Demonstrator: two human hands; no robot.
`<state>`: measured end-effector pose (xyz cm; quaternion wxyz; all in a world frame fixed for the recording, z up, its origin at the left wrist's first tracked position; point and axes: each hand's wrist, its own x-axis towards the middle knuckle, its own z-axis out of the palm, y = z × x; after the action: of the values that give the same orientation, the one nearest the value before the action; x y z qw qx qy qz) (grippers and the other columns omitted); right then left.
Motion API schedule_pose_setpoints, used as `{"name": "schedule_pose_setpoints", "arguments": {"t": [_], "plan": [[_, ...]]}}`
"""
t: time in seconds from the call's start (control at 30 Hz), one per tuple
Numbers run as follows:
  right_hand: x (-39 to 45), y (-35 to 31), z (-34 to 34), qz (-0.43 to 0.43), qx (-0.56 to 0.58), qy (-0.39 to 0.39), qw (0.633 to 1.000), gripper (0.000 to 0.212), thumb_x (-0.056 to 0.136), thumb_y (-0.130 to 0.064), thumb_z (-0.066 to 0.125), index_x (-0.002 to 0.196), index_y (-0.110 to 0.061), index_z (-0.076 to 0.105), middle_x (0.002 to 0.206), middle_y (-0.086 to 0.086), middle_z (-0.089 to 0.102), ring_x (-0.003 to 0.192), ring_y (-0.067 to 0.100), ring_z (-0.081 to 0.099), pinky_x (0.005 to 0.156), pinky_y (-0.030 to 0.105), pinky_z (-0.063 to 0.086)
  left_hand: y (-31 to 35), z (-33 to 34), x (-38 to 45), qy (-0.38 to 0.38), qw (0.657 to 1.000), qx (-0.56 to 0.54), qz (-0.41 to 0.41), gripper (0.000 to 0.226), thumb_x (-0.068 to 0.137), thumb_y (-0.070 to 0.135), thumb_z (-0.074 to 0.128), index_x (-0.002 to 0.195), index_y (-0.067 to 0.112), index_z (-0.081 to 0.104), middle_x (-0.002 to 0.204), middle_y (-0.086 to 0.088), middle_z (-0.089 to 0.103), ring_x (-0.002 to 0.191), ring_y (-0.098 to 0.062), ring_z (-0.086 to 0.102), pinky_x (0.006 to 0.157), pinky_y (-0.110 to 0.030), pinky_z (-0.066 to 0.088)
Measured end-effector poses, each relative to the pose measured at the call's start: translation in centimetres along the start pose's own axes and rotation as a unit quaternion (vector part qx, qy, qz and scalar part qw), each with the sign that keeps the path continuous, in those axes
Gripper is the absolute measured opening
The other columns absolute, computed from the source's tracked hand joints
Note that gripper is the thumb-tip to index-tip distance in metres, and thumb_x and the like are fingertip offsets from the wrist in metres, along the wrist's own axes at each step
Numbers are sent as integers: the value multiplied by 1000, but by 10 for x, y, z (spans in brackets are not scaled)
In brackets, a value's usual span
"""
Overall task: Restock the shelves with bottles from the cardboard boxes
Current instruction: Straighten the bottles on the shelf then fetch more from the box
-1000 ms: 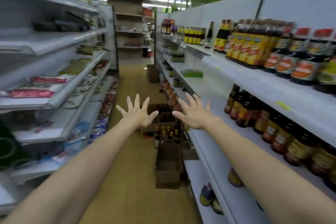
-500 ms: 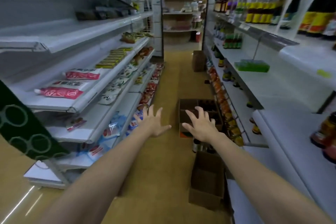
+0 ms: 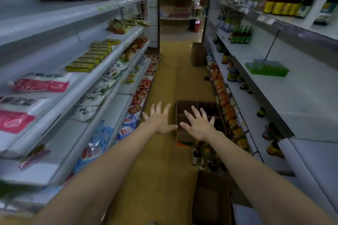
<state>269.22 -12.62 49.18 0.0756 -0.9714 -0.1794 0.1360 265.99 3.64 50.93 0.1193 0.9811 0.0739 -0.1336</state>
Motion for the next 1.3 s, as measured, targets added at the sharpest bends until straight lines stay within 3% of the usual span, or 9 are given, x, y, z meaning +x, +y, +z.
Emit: {"name": "schedule_pose_setpoints", "arguments": {"t": [0.1, 0.3, 0.53, 0.83, 1.1, 1.3], "plan": [[50, 0, -13, 33, 0, -19, 999, 63, 97, -61, 23, 153, -34, 12, 161, 0, -3, 147, 31, -8, 112, 64, 1, -9, -25, 61, -27, 999, -22, 13, 95, 87, 61, 52, 151, 31, -11, 158, -6, -19, 145, -34, -12, 113, -62, 4], [128, 12, -25, 70, 1, -33, 997, 62, 97, -61, 23, 153, -36, 10, 161, -1, -7, 147, 31, -9, 112, 64, 2, -10, -55, 162, -34, 997, -29, 56, 91, 88, 58, 52, 152, 29, -6, 158, -9, -13, 145, -37, -8, 114, -60, 6], [222, 63, -25, 128, 31, -58, 990, 65, 98, -60, 23, 154, -32, 5, 161, -2, -13, 147, 27, -12, 111, 64, 1, 24, -35, 273, -110, 987, 41, 112, 89, 89, 56, 53, 151, 34, -6, 158, -7, -15, 145, -35, -8, 114, -61, 4], [329, 147, -52, 210, 104, -54, 971, 66, 98, -58, 26, 154, -31, 4, 161, 1, -10, 147, 28, -9, 113, 62, 4, 83, -53, 422, -104, 971, 120, 176, 84, 89, 55, 53, 151, 35, 0, 158, -3, -10, 144, -33, -7, 112, -61, 3], [392, 209, -60, 291, 118, -65, 947, 68, 98, -51, 40, 154, -31, 8, 160, 2, -9, 146, 30, -4, 114, 60, 14, 123, -45, 530, -147, 941, 134, 275, 80, 91, 50, 54, 151, 35, 4, 157, -5, -6, 143, -36, -6, 112, -64, 6], [433, 214, -45, 358, 137, -66, 921, 67, 97, -52, 41, 153, -36, 8, 160, -1, -11, 146, 29, -7, 113, 60, 8, 136, -30, 600, -207, 906, 144, 340, 82, 91, 50, 53, 151, 34, 0, 158, -3, -11, 144, -35, -8, 112, -61, 5]]}}
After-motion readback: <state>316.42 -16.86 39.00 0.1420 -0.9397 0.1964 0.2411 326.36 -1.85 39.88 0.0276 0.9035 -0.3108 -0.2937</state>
